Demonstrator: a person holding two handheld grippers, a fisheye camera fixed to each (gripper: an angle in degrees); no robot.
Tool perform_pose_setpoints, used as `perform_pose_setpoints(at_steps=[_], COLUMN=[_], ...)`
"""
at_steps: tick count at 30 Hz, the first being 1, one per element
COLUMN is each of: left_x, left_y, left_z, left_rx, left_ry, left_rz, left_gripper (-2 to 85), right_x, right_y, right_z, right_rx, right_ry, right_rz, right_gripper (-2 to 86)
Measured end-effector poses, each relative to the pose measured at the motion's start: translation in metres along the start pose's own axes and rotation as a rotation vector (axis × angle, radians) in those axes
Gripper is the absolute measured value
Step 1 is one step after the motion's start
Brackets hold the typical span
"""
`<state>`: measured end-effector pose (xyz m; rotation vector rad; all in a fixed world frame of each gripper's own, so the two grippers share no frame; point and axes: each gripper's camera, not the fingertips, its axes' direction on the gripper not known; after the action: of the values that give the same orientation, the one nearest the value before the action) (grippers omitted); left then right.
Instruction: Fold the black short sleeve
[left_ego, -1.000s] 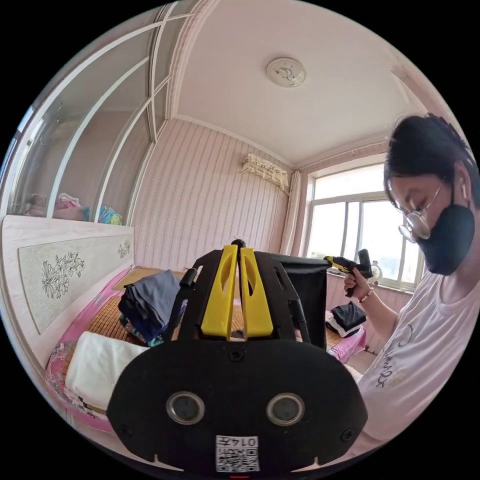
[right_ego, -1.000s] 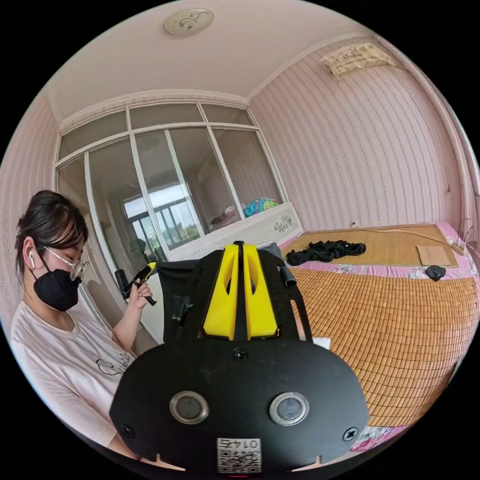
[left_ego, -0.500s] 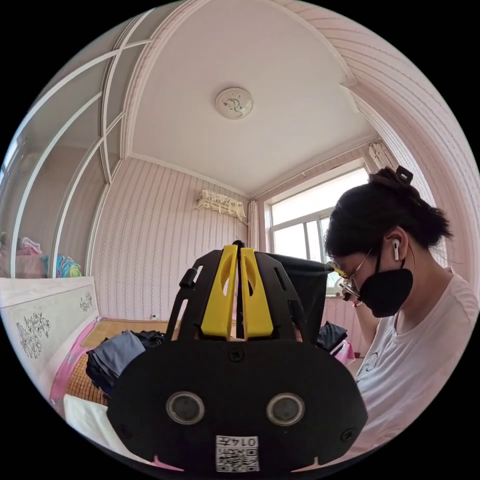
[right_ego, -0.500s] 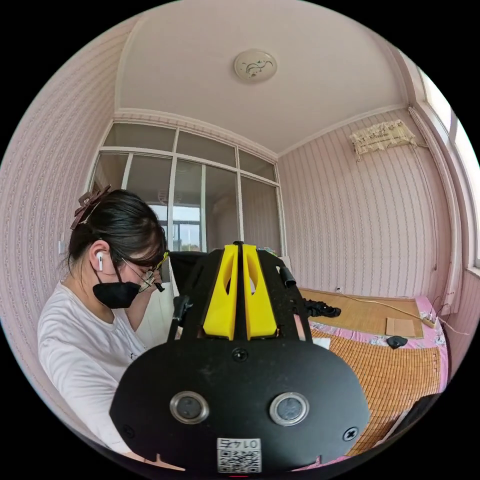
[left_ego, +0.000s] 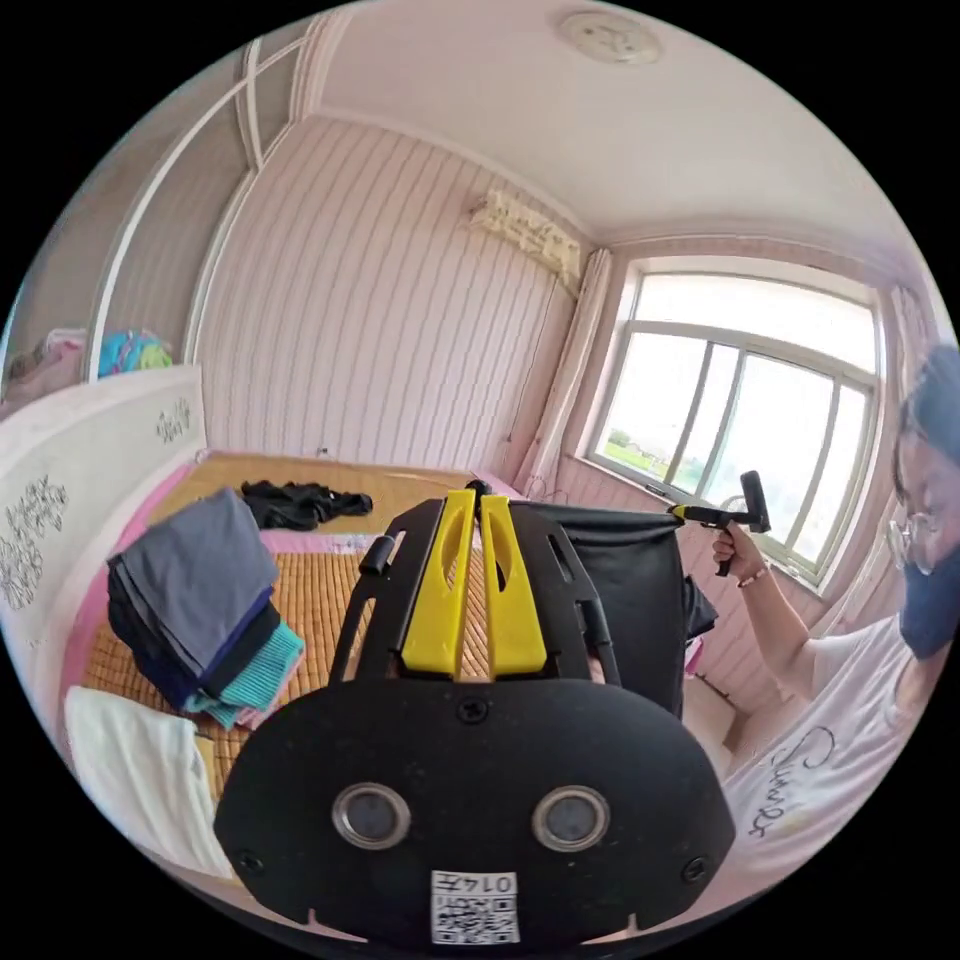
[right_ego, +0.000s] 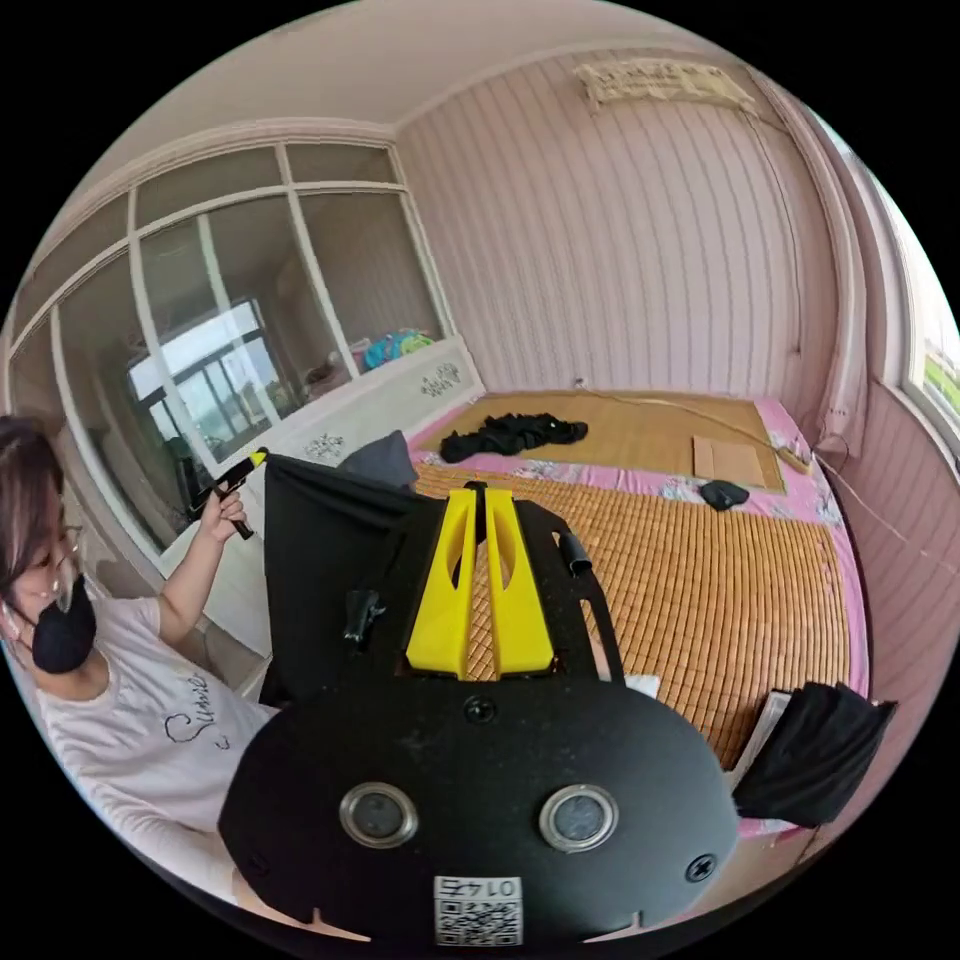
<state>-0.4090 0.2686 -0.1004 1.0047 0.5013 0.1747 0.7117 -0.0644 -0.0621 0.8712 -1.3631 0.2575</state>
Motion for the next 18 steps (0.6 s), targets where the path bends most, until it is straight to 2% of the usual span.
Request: perform_pose_setpoints(at_steps=[3,5,7,10,14,18], left_x=[-0.021,-0.012,-0.005,0.0,-0.016,-0.045], left_y=[-0.023,-0.07,-0.099,-0.118,-0.075,0.0], left_z=[0.071,0.085,0.083,0.083,0.101,0.14], left_rx=[-0.032,0.079,0.171,0.226,0.111,-0.127], left_ry=[0.041,0.026,0.019,0.004,-0.023,-0.043], left_rz=[-0.106,-0.056,-0.014,0.033,0.07,0.043], left_gripper=[-1.0,-1.0,-1.0,-1.0,-1.0,-1.0], right_x=[0.025,0.019,0.008,0.009,0.02,0.057], right_y=[-0.03,-0.06,-0.094,-0.109,-0.08,-0.008], right_z=[0.031,0.012,-0.029,-0.064,-0.052,0.012], right_rx=[-0.051,0.04,0.213,0.352,0.322,0.122], right_ry=[0.134,0.15,0.186,0.074,0.037,0.058], right_rz=[0.047,0.001,-0.044,-0.045,-0.078,-0.024], right_gripper=[-0.4,-0.4,-0.4,-0.4,-0.4,-0.4])
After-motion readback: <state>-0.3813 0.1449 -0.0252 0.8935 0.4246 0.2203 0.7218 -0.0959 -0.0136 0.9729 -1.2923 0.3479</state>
